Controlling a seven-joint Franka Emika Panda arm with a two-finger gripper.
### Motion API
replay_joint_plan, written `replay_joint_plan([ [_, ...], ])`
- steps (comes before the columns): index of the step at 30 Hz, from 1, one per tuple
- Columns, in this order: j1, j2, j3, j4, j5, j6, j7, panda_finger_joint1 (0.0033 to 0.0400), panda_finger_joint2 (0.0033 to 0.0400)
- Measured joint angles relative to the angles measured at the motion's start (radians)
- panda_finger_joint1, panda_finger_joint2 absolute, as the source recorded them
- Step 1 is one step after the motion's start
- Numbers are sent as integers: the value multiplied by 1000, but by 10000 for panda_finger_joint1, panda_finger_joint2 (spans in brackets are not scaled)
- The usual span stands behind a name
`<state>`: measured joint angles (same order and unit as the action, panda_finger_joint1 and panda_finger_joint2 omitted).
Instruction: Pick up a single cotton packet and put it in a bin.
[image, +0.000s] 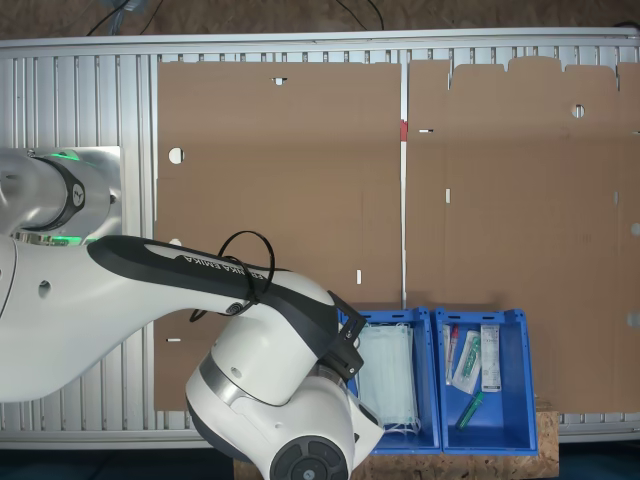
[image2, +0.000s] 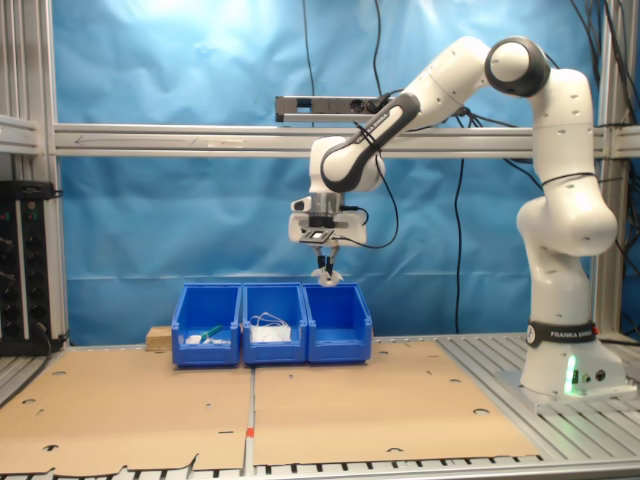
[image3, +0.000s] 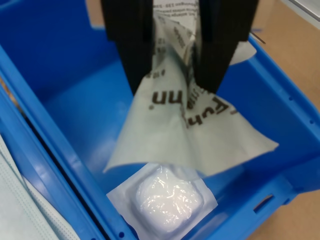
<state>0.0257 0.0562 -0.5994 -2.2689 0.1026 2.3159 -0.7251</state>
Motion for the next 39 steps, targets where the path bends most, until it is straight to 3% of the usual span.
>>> replay_joint_plan([
  [39, 0, 0, -21, 0, 0, -3, 0, 61, 61],
])
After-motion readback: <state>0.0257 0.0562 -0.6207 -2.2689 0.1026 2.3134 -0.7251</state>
